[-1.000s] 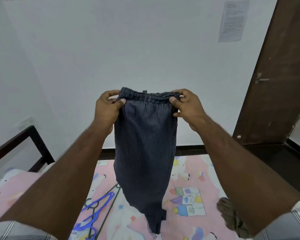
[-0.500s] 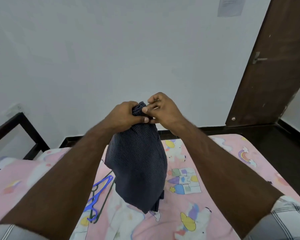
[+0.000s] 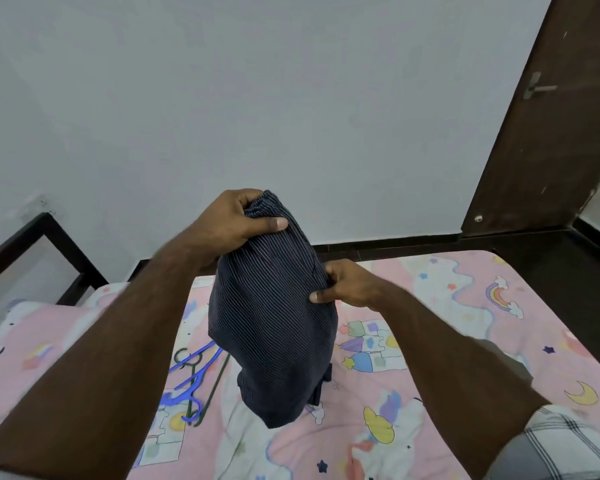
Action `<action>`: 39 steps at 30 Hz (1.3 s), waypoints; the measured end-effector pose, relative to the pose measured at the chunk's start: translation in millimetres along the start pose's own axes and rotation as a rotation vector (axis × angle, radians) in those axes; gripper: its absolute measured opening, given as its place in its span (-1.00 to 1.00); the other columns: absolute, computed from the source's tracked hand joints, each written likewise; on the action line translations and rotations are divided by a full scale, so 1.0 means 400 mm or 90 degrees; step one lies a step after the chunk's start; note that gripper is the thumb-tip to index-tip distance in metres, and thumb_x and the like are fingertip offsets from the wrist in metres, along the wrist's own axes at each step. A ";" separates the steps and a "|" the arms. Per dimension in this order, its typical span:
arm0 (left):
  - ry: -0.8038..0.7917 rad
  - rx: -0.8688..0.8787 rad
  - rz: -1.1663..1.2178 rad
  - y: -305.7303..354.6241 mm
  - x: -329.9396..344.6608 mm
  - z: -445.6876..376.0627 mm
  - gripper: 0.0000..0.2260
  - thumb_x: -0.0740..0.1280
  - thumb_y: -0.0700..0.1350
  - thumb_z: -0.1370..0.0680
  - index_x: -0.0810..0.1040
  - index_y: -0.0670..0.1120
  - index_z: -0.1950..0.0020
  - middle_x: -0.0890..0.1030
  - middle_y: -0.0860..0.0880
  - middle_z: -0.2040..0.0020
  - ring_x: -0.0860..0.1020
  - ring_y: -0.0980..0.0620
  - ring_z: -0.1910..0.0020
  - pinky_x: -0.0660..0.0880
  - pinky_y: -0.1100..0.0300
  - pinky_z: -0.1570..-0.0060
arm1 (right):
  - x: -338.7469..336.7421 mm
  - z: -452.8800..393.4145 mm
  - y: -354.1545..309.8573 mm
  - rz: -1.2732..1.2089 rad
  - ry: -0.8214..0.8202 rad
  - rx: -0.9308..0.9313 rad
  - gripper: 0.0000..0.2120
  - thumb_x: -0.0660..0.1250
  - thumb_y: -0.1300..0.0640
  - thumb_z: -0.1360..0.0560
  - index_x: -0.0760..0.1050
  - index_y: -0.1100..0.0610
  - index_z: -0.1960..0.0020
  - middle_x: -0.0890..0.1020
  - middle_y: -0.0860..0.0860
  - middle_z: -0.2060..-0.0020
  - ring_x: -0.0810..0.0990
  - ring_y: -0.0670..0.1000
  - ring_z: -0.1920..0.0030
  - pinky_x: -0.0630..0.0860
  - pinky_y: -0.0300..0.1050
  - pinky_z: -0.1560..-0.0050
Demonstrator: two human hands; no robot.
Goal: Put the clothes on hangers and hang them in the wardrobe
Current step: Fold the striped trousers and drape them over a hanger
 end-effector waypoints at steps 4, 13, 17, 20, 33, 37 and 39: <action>0.058 -0.033 -0.003 -0.035 -0.043 -0.010 -0.83 0.52 -0.16 -0.49 0.66 -0.18 -0.04 0.73 -0.11 0.11 0.72 -0.03 0.13 0.62 0.21 0.18 | 0.000 0.009 0.059 0.042 0.079 0.019 -0.85 0.53 0.13 -0.46 0.66 0.17 0.02 0.73 0.05 0.06 0.70 0.08 -0.01 0.60 0.14 -0.18; 0.203 -0.052 -0.156 -0.141 -0.118 -0.058 -0.80 0.55 0.03 -0.45 0.66 -0.03 0.03 0.72 0.00 0.11 0.69 -0.01 0.10 0.62 -0.06 -0.05 | 0.004 0.040 0.043 -0.020 0.173 -0.033 -0.95 0.46 0.15 -0.52 0.65 0.11 0.03 0.74 0.01 0.13 0.72 0.02 0.06 0.63 0.05 -0.12; 0.243 -0.082 -0.235 -0.188 -0.135 -0.066 -0.75 0.53 0.06 -0.46 0.61 -0.05 0.02 0.69 -0.02 0.09 0.65 -0.05 0.06 0.60 -0.10 -0.05 | -0.005 0.044 0.005 -0.003 0.201 -0.069 -0.93 0.42 0.13 -0.56 0.67 0.08 -0.01 0.74 -0.05 0.10 0.71 -0.05 0.05 0.63 -0.02 -0.10; 0.300 -0.093 -0.304 -0.207 -0.152 -0.057 -0.75 0.52 0.05 -0.45 0.59 0.02 -0.06 0.65 0.02 -0.03 0.60 -0.06 -0.06 0.56 -0.06 -0.11 | -0.010 0.040 -0.028 0.039 0.202 -0.095 -0.89 0.40 0.10 -0.57 0.67 0.07 -0.05 0.73 -0.08 0.09 0.70 -0.08 0.05 0.63 0.06 -0.10; -0.191 -0.014 -0.079 -0.203 0.164 -0.036 -0.75 0.56 -0.12 -0.45 0.66 -0.12 -0.10 0.71 -0.02 0.00 0.65 0.06 0.00 0.54 0.13 -0.09 | -0.007 0.011 -0.137 -0.038 0.107 -0.100 -0.79 0.42 0.22 -0.55 0.49 0.23 -0.14 0.68 -0.16 0.36 0.64 -0.25 0.25 0.50 -0.39 0.20; -0.171 -0.016 -0.122 -0.176 0.146 -0.050 -0.86 0.55 -0.08 -0.46 0.70 -0.11 0.05 0.71 -0.02 0.15 0.64 0.10 0.16 0.53 0.15 0.07 | -0.042 0.046 -0.100 -0.103 0.088 -0.081 -0.79 0.46 0.23 -0.51 0.53 0.23 -0.10 0.69 -0.02 0.25 0.65 -0.10 0.17 0.56 -0.23 0.09; -0.162 -0.011 -0.116 -0.164 0.130 -0.045 -0.90 0.53 -0.10 -0.49 0.70 -0.10 0.05 0.71 -0.02 0.16 0.65 0.08 0.16 0.54 0.15 0.09 | -0.043 0.061 -0.063 -0.077 0.046 -0.056 -0.80 0.49 0.27 -0.47 0.57 0.27 -0.06 0.69 0.11 0.18 0.66 0.00 0.12 0.60 -0.09 0.00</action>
Point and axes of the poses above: each hand's wrist, its own z-axis away from the middle knuckle, its own x-axis out of the palm, y = z × x, the point moved 6 cm from there along -z, towards the middle knuckle
